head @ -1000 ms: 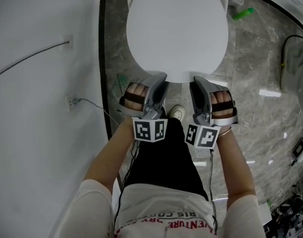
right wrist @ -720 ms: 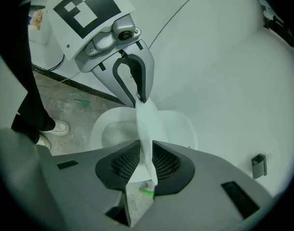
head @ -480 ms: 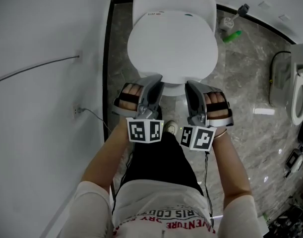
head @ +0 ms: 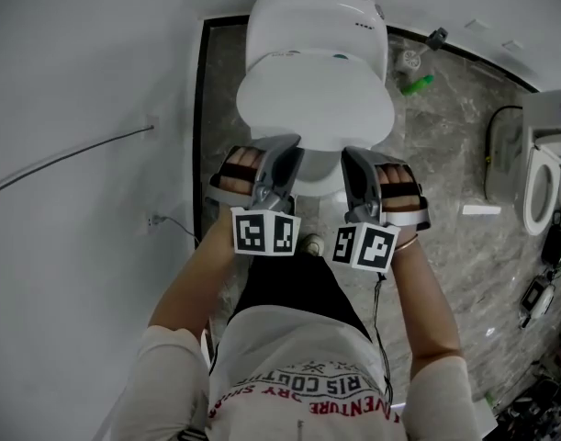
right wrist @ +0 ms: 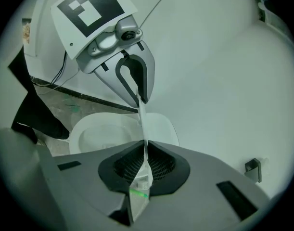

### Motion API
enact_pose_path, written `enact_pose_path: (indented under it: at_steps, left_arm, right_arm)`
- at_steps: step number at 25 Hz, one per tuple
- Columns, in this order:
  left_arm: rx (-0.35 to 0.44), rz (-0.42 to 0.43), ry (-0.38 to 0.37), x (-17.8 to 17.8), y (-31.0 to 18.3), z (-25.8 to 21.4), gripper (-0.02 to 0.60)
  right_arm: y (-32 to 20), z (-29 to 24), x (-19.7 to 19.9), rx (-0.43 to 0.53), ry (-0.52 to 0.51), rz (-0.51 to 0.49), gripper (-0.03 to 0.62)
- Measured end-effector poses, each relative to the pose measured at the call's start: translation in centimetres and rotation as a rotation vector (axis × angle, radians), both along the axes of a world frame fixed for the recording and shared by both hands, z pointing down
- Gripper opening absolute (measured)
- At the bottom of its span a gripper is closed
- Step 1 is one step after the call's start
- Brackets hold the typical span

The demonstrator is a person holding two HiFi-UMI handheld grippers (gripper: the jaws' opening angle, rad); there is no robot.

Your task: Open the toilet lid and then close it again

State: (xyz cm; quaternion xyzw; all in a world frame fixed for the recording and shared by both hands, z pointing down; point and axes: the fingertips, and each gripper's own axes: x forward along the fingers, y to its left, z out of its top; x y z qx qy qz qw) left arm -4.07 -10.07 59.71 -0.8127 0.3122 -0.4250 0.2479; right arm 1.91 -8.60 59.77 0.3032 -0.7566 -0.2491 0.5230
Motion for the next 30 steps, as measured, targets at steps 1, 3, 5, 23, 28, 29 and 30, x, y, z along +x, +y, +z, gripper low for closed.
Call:
enact_pose_path:
  at_steps: [1, 3, 5, 23, 28, 29, 30]
  left_arm:
    - [-0.003, 0.005, 0.003, 0.0, -0.7, -0.5, 0.060]
    - [-0.011, 0.010, 0.012, 0.1, -2.1, -1.6, 0.060]
    - [-0.022, 0.017, 0.027, 0.0, -3.6, -2.6, 0.060]
    - [-0.095, 0.166, 0.103, 1.1, -18.2, -9.3, 0.061]
    - [-0.092, 0.183, 0.110, 1.2, -21.6, -9.6, 0.061]
    - [-0.090, 0.182, 0.111, 1.2, -22.2, -9.7, 0.061]
    - [-0.088, 0.180, 0.111, 1.3, -22.8, -9.8, 0.063]
  right_arm:
    - [-0.7, -0.5, 0.0, -0.009, 0.001, 0.006, 0.029]
    - [-2.1, -1.6, 0.1, -0.021, 0.006, 0.017, 0.029]
    - [-3.5, -2.6, 0.0, -0.028, 0.013, 0.029, 0.029]
    - [-18.5, -9.2, 1.0, -0.016, 0.023, 0.214, 0.028]
    - [-21.9, -9.7, 1.2, -0.013, 0.012, 0.244, 0.029]
    - [-22.6, -9.9, 1.2, -0.015, 0.004, 0.245, 0.029]
    - [-23.2, -10.0, 1.3, -0.016, -0.005, 0.244, 0.029]
